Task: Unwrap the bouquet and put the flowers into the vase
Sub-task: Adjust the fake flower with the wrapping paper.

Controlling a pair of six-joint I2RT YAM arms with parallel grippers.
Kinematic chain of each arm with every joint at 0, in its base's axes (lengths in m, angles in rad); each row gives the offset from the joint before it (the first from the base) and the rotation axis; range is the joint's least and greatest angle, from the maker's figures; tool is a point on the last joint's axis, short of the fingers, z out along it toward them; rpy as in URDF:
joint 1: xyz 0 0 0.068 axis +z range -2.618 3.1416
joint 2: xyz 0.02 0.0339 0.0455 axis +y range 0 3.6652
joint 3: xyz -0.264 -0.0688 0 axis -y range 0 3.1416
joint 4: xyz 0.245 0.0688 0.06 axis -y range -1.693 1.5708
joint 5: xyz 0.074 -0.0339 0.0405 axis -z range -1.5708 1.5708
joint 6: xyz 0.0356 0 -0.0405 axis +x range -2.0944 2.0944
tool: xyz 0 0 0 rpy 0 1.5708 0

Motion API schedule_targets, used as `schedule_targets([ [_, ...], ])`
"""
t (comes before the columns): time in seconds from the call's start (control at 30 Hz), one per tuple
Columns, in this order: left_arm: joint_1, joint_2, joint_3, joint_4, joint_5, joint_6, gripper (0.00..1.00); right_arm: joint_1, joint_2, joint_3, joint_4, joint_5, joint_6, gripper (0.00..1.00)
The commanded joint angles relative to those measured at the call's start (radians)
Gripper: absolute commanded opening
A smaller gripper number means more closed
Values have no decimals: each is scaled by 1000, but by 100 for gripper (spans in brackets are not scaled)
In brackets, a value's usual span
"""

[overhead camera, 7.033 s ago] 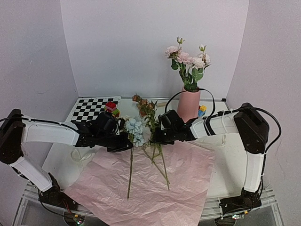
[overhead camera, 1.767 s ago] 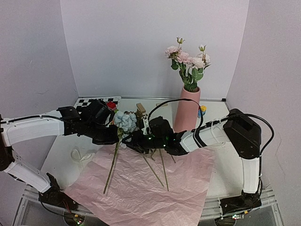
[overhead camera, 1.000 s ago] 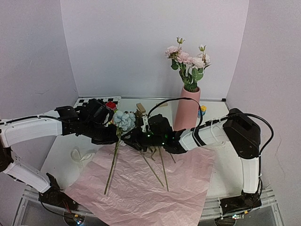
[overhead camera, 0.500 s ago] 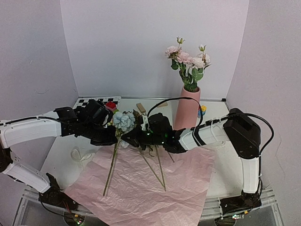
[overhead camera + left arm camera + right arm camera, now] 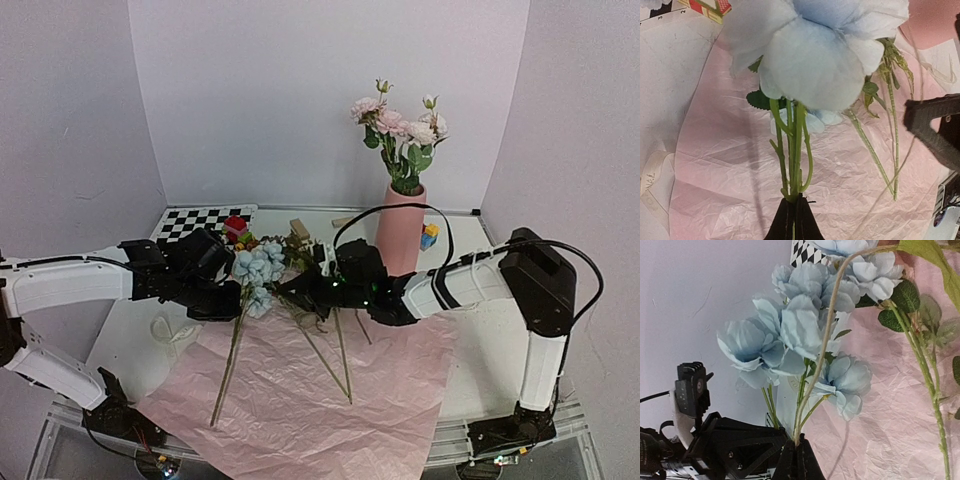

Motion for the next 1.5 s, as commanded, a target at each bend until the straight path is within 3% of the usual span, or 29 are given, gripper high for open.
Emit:
schedule_targets([
  [0.0, 3, -6, -11, -3, -90, -30, 1, -25, -104, -17, 1, 11, -81, 0],
  [0.2, 3, 2, -3, -1, -153, -64, 3, -25, -179, 8, -44, -58, -115, 0],
  [0.53, 1, 98, 34, 57, -125, -70, 10, -24, -364, 94, -233, -66, -254, 0],
  [0.57, 1, 101, 33, 70, -119, -71, 14, -23, -374, 109, -250, -77, -261, 1],
  [0.7, 1, 80, 27, 107, -119, -79, 51, -23, -401, 134, -260, -130, -256, 1],
  [0.8, 2, 43, 24, 125, -124, -79, 63, -26, -412, 136, -277, -179, -258, 2],
  [1.0, 1, -16, 18, 147, -114, -78, 64, -26, -429, 53, -367, -285, -292, 5],
  [1.27, 1, -18, 2, 167, -100, -92, 63, -22, -463, -202, -479, -404, -344, 8],
  [1.4, 1, -7, 5, 174, -89, -91, 63, -21, -522, -276, -651, -344, -451, 14],
  [1.47, 1, -4, 10, 178, -77, -88, 63, -21, -542, -289, -740, -321, -503, 24],
])
